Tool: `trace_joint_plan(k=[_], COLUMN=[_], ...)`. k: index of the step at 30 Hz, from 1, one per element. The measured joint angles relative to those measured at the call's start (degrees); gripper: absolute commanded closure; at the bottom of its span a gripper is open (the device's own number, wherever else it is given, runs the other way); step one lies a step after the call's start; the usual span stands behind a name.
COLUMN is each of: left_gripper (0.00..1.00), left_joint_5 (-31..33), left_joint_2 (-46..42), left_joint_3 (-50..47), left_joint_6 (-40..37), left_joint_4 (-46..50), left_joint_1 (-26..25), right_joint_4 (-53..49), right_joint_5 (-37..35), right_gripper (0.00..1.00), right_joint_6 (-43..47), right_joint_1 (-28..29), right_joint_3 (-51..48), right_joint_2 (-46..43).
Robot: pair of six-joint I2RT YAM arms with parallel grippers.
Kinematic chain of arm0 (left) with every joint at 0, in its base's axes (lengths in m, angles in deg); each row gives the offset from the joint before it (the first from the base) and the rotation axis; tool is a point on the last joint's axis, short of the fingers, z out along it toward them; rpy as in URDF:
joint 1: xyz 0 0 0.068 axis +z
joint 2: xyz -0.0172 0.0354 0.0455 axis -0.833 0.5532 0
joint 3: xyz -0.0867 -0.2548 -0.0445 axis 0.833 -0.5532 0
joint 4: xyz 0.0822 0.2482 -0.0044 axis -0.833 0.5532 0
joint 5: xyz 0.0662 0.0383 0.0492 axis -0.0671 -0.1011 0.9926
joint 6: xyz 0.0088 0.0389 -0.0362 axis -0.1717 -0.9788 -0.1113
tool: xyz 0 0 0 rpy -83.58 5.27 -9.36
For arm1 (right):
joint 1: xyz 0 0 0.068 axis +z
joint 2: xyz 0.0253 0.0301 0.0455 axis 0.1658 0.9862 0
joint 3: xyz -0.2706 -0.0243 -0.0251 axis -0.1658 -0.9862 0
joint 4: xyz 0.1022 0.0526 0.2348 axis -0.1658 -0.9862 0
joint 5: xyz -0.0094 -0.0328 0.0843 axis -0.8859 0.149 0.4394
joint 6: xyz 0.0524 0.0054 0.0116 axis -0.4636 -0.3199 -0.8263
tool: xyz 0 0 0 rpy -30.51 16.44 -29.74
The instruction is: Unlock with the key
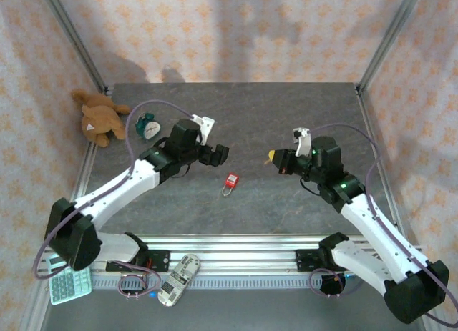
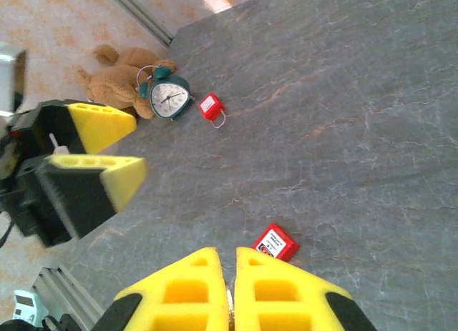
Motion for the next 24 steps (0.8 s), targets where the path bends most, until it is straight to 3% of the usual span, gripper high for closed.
trace_joint_plan(k=[5, 8, 15, 24], left_gripper=[0.27, 0.32, 0.32, 0.29], left_joint_5=[3.2, 5.2, 8.2, 8.3], left_joint_2=[10.7, 16.7, 28.9, 39.7], left_joint_3=[7.4, 12.4, 21.5, 28.3], left_joint_6=[3.0, 3.8, 4.8, 6.6], left_joint_4=[7.2, 13.7, 25.9, 34.0], left_joint_1=[-1.0, -3.9, -12.6, -12.9], right_joint_4=[-1.6, -2.5, -3.3, -3.4], right_joint_5=[-2.2, -3.6, -5.5, -5.7], right_gripper=[0.93, 0.93, 0.93, 0.93], right_joint_6=[0.0, 0.0, 0.0, 0.0], right_joint_1=[0.0, 0.0, 0.0, 0.0], right_joint_3=[-1.9, -3.0, -3.5, -3.7], right_joint_2=[-2.1, -2.6, -2.7, -3.0])
